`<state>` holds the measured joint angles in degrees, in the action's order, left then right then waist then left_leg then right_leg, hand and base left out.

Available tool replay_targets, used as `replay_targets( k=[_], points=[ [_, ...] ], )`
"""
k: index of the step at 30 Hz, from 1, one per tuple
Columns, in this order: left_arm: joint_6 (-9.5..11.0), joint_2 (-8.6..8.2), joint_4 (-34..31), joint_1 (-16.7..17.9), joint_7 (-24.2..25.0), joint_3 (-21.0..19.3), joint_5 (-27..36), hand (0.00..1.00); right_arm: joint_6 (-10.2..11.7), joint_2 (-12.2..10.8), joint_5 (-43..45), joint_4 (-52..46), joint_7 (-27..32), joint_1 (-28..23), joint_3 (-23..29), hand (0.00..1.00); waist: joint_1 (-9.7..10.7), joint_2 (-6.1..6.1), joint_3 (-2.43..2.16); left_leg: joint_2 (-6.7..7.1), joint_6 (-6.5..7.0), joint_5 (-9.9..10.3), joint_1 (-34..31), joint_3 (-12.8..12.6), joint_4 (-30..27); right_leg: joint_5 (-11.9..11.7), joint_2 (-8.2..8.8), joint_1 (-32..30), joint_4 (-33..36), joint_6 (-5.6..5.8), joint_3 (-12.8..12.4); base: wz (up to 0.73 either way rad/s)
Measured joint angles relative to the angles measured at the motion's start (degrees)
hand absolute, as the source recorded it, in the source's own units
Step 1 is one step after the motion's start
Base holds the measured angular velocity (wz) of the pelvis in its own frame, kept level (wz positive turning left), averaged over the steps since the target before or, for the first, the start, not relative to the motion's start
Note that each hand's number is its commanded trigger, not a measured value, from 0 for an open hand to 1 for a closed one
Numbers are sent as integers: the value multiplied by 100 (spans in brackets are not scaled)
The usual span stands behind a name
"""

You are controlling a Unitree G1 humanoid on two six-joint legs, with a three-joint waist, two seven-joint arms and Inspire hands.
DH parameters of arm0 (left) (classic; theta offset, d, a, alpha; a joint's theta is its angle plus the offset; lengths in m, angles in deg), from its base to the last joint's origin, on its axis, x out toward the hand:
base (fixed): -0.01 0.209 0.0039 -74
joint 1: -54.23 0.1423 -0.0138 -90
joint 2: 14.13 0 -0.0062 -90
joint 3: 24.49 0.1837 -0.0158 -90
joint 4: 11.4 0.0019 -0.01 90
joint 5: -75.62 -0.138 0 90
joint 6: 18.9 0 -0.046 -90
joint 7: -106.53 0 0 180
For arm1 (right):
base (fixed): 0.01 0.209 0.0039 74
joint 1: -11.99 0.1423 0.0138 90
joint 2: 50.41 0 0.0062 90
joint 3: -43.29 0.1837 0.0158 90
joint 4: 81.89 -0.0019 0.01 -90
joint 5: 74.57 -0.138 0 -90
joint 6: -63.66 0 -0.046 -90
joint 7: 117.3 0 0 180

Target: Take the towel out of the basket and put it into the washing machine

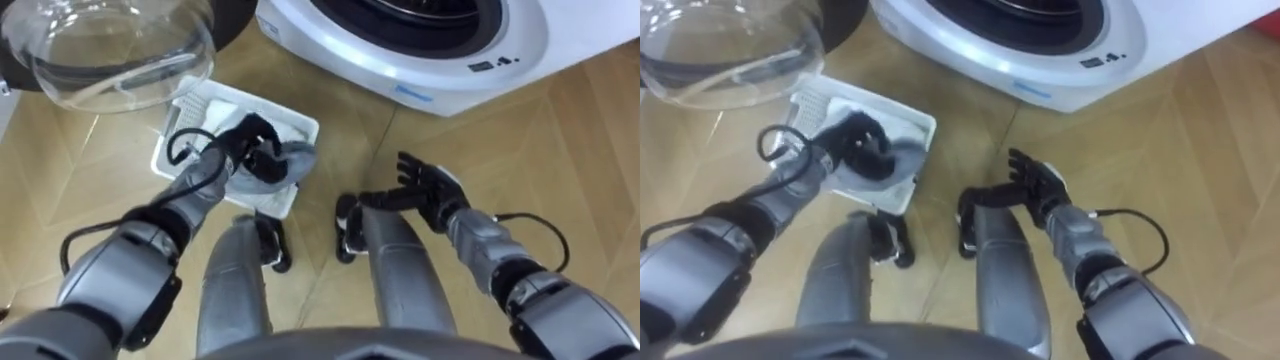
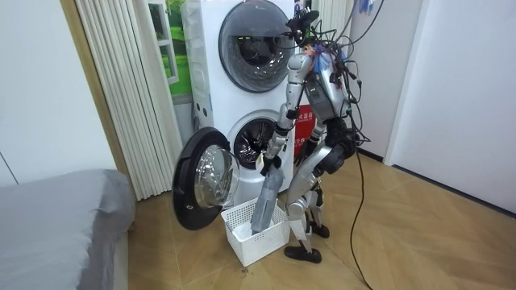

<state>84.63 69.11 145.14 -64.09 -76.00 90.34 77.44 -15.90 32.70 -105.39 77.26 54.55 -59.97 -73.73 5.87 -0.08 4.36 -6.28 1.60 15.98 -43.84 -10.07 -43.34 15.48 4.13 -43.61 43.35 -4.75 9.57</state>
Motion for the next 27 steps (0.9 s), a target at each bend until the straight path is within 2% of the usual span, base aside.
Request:
replay_targets(
  k=[2,3,5,6,7,10,13,18,20,23,27],
  points=[
    [23,-12,-166,155,399,-24,831,100,-8,-4,259,83,-35,-15,46,0,-85,7,-8,10,0,-17,192,27,153,-16,9,201,-150,21,13,4],
    [15,-8,-213,196,519,-15,1033,100,-18,-4,329,95,-47,-18,83,0,-86,7,-8,25,-1,-20,235,27,192,-17,13,238,-183,31,13,7],
    [-63,25,-663,457,955,66,1939,100,-58,9,527,72,-65,-13,180,0,-113,13,-24,100,3,-54,258,75,298,-26,41,278,-278,58,45,11],
    [-81,9,-736,495,1062,91,2166,100,-61,9,542,67,-67,-13,196,0,-126,11,-25,100,7,-57,257,81,301,-24,52,283,-285,61,60,12],
    [-134,5,-837,568,1273,146,2660,100,-66,8,535,65,-71,-5,199,0,-152,11,-26,110,13,-60,256,95,285,-15,71,299,-292,76,79,10],
    [-290,-58,-1080,682,1699,288,3526,100,-164,0,542,22,-71,65,201,0,-166,8,-30,124,32,-74,258,97,308,-14,84,328,-342,98,96,6],
    [-444,-40,-1428,681,2026,448,4080,100,-191,-2,621,-1,-86,93,200,0,-164,8,-40,137,40,-79,259,150,306,-18,99,373,-379,105,156,7],
    [-530,-128,-1703,692,2560,598,4624,100,-344,-23,623,15,-254,82,201,0,-147,8,-56,127,38,-80,362,226,314,-30,74,554,-468,114,240,6],
    [-673,-142,-2091,792,2710,740,4818,100,-387,-53,634,13,-257,63,202,0,-139,3,-81,128,37,-81,425,226,391,-43,65,617,-506,122,231,0],
    [-756,-167,-2553,816,2916,913,4872,100,-411,-58,633,11,-263,70,229,0,-148,10,-97,101,21,-96,444,257,420,-121,-8,684,-641,121,228,-4],
    [-827,-225,-2715,798,3059,902,4880,100,-392,-62,619,28,-261,41,266,0,-139,27,-126,101,18,-100,458,259,407,-149,-21,708,-672,120,221,-4]
  ],
)
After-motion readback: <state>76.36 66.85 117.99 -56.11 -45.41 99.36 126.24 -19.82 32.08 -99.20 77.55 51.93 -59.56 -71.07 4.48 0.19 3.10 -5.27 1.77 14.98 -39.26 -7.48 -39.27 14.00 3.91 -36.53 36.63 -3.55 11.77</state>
